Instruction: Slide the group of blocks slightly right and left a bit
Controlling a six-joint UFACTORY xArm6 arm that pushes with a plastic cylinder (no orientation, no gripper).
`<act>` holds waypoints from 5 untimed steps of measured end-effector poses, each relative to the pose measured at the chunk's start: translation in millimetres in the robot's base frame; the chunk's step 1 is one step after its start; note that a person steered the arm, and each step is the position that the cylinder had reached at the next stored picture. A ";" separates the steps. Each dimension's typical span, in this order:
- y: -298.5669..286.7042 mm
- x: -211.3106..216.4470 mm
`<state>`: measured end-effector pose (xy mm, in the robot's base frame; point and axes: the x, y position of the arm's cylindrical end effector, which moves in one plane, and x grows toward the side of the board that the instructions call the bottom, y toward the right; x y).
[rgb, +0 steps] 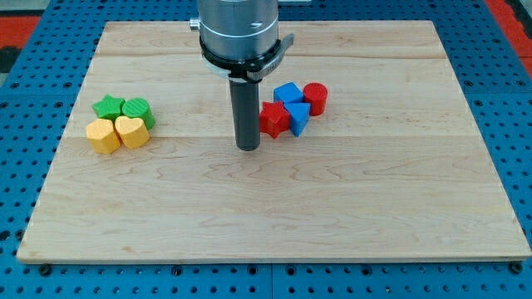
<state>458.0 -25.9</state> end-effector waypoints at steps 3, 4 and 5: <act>167.0 -37.4; 161.3 -72.4; 132.7 -94.1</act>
<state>363.9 106.8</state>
